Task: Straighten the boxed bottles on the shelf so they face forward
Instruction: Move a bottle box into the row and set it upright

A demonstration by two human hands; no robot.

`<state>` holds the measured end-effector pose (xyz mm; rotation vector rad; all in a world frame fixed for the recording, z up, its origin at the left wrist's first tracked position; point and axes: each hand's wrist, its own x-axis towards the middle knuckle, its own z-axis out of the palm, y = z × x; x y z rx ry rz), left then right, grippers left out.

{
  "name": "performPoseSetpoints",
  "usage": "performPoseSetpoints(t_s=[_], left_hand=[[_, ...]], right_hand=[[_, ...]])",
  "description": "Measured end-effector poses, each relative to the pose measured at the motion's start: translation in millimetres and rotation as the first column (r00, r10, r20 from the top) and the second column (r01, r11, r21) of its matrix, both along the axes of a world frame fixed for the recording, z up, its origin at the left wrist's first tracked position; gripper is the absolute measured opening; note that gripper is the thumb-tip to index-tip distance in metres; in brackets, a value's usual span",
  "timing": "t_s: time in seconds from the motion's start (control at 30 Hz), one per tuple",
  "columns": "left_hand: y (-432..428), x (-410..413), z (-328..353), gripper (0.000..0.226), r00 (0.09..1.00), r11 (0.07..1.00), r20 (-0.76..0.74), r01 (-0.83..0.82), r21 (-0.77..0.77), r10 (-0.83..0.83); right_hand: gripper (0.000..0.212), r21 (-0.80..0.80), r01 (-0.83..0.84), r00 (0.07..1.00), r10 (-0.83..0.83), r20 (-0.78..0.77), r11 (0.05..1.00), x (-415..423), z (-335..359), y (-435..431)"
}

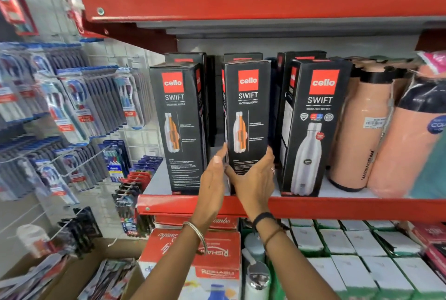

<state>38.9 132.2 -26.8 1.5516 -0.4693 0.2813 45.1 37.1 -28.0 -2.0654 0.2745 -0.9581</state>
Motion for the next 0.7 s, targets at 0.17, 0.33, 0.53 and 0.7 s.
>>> performPoseSetpoints(t_s=[0.17,0.33,0.53,0.7], left_hand=[[7.1,-3.1,20.0,0.039,0.993,0.999,0.106,-0.040,-0.025,0.042],[15.0,10.6,38.3,0.060,0.985,0.998,0.167,-0.034,-0.045,0.041],[23.4,12.1,52.2,0.045,0.969,0.981,0.247,-0.043,0.190,-0.005],[18.9,14.6,40.5,0.044,0.949,0.981,0.307,-0.125,0.151,0.074]], right_hand=[[0.108,0.040,-0.032,0.994,0.027,0.109,0.999,-7.4,2.0,-11.7],[0.115,0.074,-0.204,0.950,0.179,0.255,0.976,-18.9,9.8,-21.5],[0.103,0.126,-0.564,0.817,0.530,0.225,0.816,-24.7,17.4,-45.4],[0.089,0.007,-0.575,0.814,0.572,0.099,0.818,-19.8,20.6,-56.8]])
